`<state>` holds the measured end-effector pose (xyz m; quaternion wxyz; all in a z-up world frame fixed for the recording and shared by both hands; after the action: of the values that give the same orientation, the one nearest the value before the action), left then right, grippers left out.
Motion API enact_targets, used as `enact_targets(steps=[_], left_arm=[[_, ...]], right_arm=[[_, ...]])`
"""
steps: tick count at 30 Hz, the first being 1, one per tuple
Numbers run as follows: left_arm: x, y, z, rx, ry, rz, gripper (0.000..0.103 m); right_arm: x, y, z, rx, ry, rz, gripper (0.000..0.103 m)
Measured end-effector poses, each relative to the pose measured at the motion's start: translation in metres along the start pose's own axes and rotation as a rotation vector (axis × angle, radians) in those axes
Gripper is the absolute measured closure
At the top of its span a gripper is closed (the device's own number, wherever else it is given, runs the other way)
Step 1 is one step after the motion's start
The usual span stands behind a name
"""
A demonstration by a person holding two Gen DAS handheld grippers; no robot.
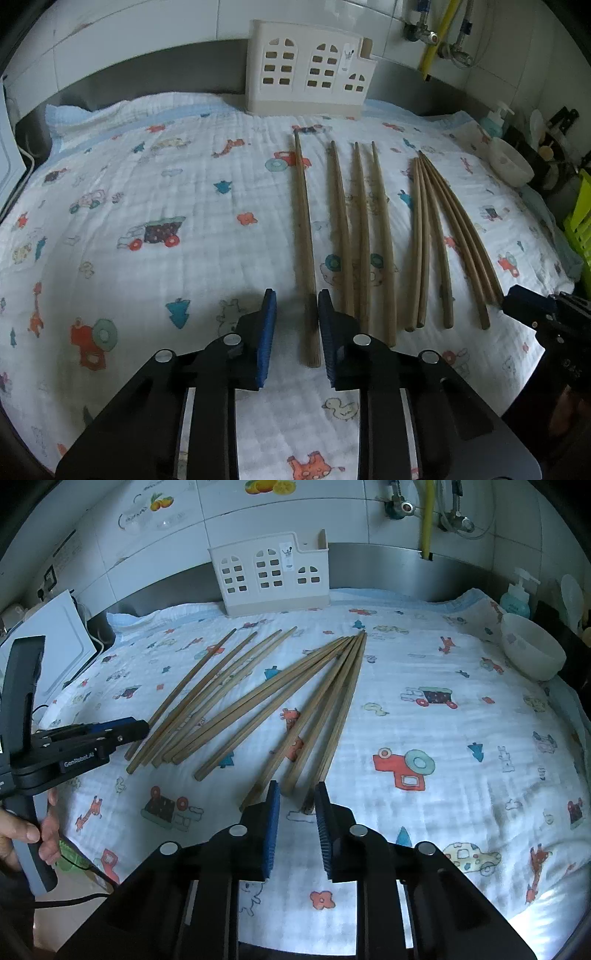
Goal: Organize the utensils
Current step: 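Close the left gripper on a wooden chopstick while the right gripper grasps another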
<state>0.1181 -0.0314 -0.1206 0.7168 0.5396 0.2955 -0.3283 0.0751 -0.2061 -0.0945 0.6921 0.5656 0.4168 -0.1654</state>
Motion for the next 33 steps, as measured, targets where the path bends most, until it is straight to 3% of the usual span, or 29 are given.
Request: enact_targets(steps=[5,33], left_arm=[[0.004,0.004,-0.003,0.01,0.021,0.005,0.089],[0.014,0.015,0.005,0.042,0.027,0.011,0.089]], right_arm=[[0.003,0.0,0.003,0.012,-0.004,-0.005,0.093],[0.008,-0.002,0.019,0.058,-0.06,0.007,0.093]])
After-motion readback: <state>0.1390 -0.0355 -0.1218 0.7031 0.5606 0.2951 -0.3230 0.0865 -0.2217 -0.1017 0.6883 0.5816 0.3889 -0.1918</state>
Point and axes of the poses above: each gripper's, at about its wrist camera, not at the fingertips, and x roughly the way its jaws point, z to its right, y to its top, the point moved 9 cm from there along x, roughly the way its jaws point, and after that the axes turned 12 degrees about -x, right-handed, at the moved point
